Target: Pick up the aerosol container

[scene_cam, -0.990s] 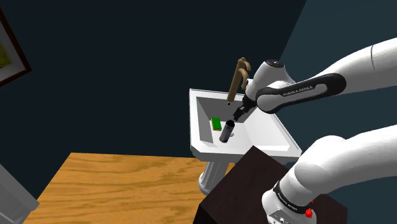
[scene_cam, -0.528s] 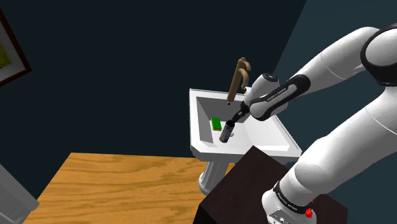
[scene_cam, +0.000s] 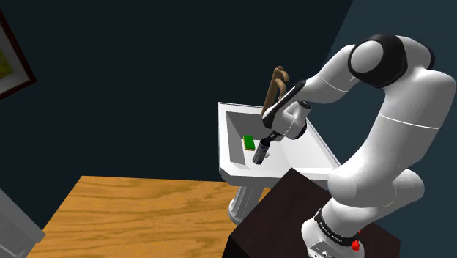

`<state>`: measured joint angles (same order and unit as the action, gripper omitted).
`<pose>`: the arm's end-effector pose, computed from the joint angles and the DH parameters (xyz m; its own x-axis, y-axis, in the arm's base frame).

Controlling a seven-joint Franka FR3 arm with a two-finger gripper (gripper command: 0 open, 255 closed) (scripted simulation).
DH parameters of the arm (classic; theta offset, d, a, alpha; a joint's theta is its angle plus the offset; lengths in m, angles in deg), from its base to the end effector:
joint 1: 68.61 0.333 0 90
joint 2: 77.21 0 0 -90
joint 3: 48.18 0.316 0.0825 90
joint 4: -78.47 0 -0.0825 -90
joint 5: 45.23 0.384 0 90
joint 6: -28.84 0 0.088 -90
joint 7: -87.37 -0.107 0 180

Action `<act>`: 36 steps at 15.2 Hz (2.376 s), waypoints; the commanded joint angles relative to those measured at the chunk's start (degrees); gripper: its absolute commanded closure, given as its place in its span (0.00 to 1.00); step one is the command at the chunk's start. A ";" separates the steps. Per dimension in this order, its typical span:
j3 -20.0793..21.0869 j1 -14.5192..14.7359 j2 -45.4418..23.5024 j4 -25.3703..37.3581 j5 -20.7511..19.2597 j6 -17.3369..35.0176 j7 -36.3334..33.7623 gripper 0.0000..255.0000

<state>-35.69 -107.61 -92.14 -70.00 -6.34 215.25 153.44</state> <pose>0.3784 -0.2540 0.2017 0.9449 0.0146 0.3270 -0.0470 -0.9826 0.1797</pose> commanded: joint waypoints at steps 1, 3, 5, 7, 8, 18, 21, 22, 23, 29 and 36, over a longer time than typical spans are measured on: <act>7.99 -9.48 -5.70 3.40 0.49 3.27 3.66 0.00; 10.51 -13.66 -11.28 6.80 -2.45 5.88 4.24 0.00; 10.96 -14.27 -12.63 7.24 -3.04 6.79 4.24 0.00; 11.61 -15.09 -14.78 7.82 -3.75 8.32 4.35 0.00; 11.86 -15.43 -15.86 8.12 -4.12 9.06 4.39 0.00; 12.50 -16.29 -19.79 9.33 -5.43 11.72 4.50 1.00; 12.62 -16.50 -19.77 9.19 -5.53 11.80 4.49 1.00; 12.67 -16.59 -19.80 9.14 -5.58 11.86 4.49 1.00; 12.46 -16.37 -19.67 9.33 -5.45 11.57 4.54 1.00; 11.19 -14.53 -13.25 7.41 -3.18 7.24 4.32 1.00; 6.97 -9.94 -5.71 5.70 -1.01 1.40 3.71 1.00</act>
<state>-28.02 -118.32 -99.19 -63.89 -7.65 217.59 157.31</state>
